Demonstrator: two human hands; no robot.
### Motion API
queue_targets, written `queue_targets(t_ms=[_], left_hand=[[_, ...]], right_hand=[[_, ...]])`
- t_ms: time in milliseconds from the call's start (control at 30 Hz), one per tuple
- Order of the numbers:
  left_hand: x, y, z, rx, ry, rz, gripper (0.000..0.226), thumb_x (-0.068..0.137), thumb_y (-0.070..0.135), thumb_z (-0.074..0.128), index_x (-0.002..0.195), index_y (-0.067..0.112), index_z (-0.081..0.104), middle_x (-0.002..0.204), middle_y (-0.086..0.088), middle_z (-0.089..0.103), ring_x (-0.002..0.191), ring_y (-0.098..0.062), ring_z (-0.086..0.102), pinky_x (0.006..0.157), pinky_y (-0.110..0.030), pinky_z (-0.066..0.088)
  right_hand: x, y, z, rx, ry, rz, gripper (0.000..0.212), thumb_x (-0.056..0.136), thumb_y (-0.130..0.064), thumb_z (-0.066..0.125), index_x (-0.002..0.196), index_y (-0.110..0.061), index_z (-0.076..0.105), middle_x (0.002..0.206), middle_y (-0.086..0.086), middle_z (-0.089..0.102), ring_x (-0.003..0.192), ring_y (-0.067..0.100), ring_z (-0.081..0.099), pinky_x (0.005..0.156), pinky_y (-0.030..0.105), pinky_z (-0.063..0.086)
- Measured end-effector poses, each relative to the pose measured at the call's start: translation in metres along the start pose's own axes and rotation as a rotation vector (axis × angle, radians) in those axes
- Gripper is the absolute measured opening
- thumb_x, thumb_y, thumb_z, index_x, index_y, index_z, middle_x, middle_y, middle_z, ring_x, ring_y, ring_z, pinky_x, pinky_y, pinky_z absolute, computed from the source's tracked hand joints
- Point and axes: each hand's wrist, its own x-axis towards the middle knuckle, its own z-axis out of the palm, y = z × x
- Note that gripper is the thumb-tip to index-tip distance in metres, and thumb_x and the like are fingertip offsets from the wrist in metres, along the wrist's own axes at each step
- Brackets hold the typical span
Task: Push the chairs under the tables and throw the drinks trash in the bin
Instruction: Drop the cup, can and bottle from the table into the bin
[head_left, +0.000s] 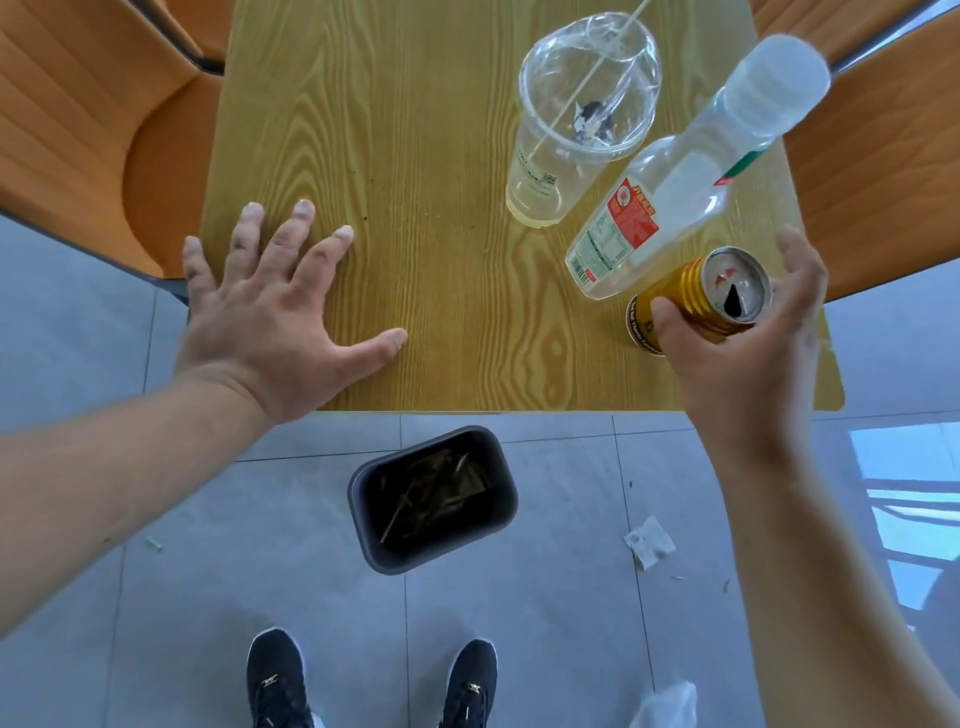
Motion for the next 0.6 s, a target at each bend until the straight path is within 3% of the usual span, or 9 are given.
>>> queue_targets(t_ms=[67,200,233,300,400,600], left_hand=[[0.0,0.0,0.0,0.0,-0.001,-0.003,0.105,0.075,0.103,0.028,0.159,0.041,0.022,0.173,0.004,0.013,0.159,-0.027,0.001,0.122,-0.069,-0.001],[-0.001,0.001,0.0,-0.001,0.002,-0.013,0.104,0.074,0.104,0.028,0.158,0.042,0.022,0.174,0.005,0.014,0.159,-0.025,0.001,0.122,-0.067,-0.003],[0.0,0.001,-0.001,-0.001,0.003,-0.012,0.104,0.074,0.104,0.028,0.158,0.042,0.023,0.173,0.005,0.014,0.159,-0.025,0.002,0.122,-0.067,-0.003],[0.0,0.002,-0.001,-0.003,0.002,-0.014,0.104,0.074,0.103,0.028,0.158,0.042,0.023,0.173,0.006,0.014,0.159,-0.024,0.002,0.122,-0.067,-0.004],[-0.001,0.002,-0.001,-0.009,-0.005,-0.021,0.104,0.074,0.102,0.029,0.158,0.042,0.023,0.174,0.006,0.013,0.159,-0.024,0.001,0.122,-0.066,-0.005],[-0.001,0.003,-0.004,-0.004,-0.027,-0.028,0.106,0.073,0.103,0.025,0.158,0.042,0.022,0.174,0.004,0.011,0.16,-0.027,-0.002,0.123,-0.067,-0.005]], right_hand=[[-0.017,-0.007,-0.003,0.007,-0.022,-0.019,0.098,0.079,-0.042,0.086,0.156,-0.009,0.034,0.142,0.017,0.058,0.122,0.028,0.06,0.094,0.004,0.037],[-0.067,-0.026,-0.01,0.073,-0.12,0.013,0.101,0.076,-0.051,0.085,0.157,-0.023,0.031,0.133,0.01,0.061,0.115,0.03,0.064,0.094,0.048,0.057],[-0.081,-0.033,-0.011,0.094,-0.134,0.013,0.1,0.075,-0.051,0.084,0.157,-0.026,0.032,0.13,0.009,0.061,0.114,0.03,0.065,0.092,0.052,0.058],[-0.109,-0.046,-0.012,0.133,-0.165,-0.001,0.098,0.075,-0.052,0.084,0.156,-0.029,0.034,0.127,0.003,0.062,0.114,0.024,0.065,0.094,0.044,0.057],[-0.146,-0.061,-0.005,0.16,-0.271,-0.044,0.094,0.076,-0.055,0.081,0.155,-0.029,0.036,0.124,-0.015,0.059,0.111,0.007,0.063,0.093,0.017,0.048],[-0.178,-0.05,0.035,0.089,-0.518,0.014,0.091,0.077,-0.057,0.082,0.152,-0.04,0.032,0.132,-0.022,0.056,0.121,0.002,0.056,0.095,0.0,0.031]])
